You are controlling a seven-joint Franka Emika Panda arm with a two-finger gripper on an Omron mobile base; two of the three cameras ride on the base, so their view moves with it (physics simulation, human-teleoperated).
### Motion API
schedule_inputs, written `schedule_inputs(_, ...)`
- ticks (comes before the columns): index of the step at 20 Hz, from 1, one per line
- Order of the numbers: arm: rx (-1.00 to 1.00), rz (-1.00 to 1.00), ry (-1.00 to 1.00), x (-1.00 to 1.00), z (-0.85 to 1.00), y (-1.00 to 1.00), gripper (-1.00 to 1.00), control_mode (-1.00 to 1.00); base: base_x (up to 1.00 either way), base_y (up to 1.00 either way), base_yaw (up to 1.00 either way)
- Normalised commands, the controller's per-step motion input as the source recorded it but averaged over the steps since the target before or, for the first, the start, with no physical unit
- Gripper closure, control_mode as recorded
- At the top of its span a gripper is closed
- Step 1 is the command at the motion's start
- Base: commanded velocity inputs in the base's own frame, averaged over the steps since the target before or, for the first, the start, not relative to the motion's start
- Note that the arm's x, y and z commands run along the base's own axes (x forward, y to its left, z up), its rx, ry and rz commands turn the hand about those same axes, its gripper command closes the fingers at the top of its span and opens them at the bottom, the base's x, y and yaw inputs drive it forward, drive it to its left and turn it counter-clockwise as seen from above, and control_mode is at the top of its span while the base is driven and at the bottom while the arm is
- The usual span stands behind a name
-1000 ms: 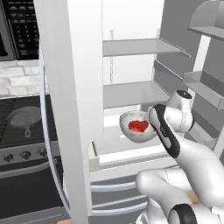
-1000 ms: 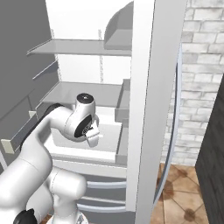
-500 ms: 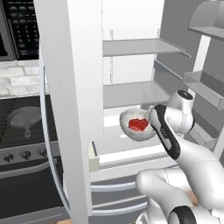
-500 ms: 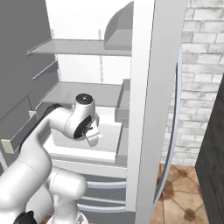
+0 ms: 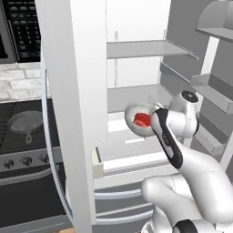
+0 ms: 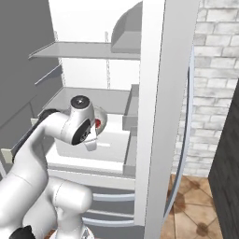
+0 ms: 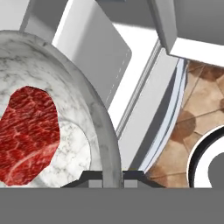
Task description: Place one of the steaks on the plate and the other in the bowl. Then place the bowl in the fridge.
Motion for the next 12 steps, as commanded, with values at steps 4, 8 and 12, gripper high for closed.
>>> schedule_inputs(4,0.01,-0.25,0.0,0.36,0.36,-0.02,1.0,-1.0,0.0,0.0,0.0)
schedule_inputs(8,0.0,-0.13,0.0,0.43,0.35,0.0,1.0,-1.0,0.0,0.0,0.0)
schedule_inputs(12,0.0,-0.05,-0.07,0.56,0.36,0.0,1.0,-1.0,0.0,0.0,0.0)
